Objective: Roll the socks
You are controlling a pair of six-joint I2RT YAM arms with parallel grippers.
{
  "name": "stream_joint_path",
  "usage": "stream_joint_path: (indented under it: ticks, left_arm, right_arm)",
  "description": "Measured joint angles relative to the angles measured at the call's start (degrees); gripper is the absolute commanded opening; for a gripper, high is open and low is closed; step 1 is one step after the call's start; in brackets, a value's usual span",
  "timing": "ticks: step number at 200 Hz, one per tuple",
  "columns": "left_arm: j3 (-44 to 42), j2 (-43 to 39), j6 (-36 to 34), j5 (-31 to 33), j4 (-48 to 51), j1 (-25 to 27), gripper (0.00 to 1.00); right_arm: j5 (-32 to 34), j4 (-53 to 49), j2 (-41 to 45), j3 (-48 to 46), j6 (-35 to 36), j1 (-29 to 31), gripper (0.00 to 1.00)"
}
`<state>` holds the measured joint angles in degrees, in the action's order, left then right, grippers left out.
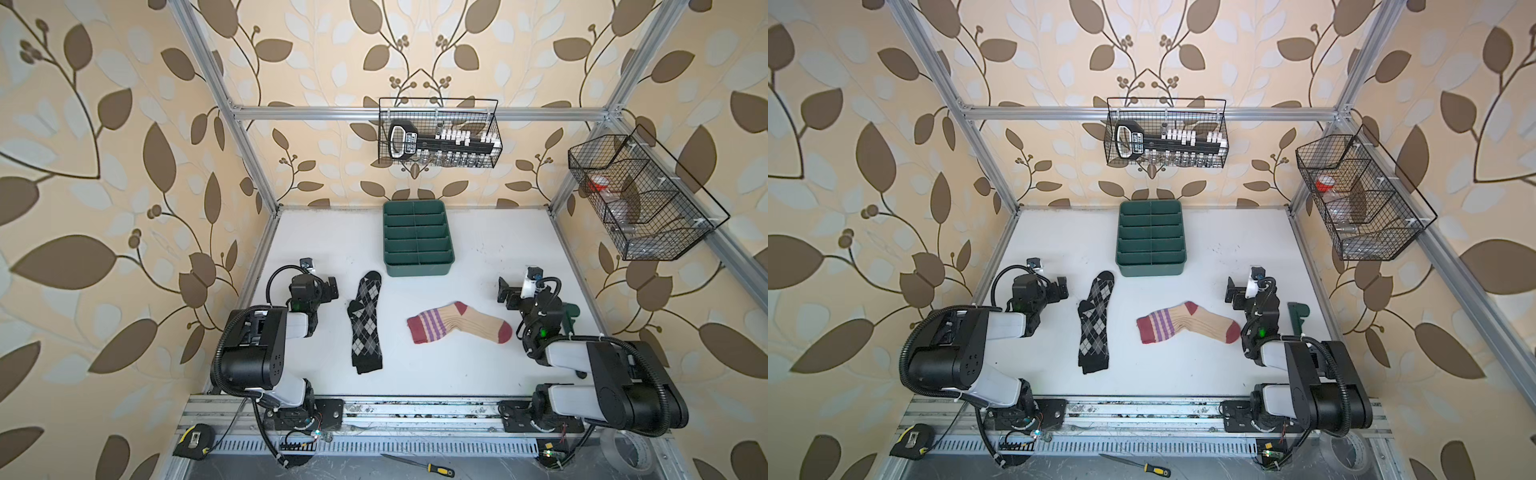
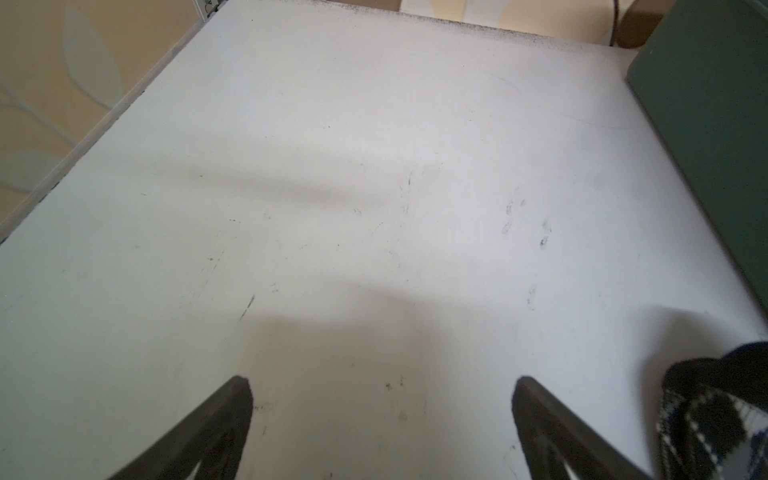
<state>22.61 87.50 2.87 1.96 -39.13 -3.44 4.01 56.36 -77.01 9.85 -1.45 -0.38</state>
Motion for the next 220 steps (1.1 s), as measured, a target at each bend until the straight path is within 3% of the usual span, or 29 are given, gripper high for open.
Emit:
stream_joint_path:
  ticks: [220]
  left_arm:
    - [0.0,0.0,0.0,0.0,0.0,0.0,0.99]
  right_arm:
    - [0.2,0.0,0.0,0.0,0.0,0.7,1.0]
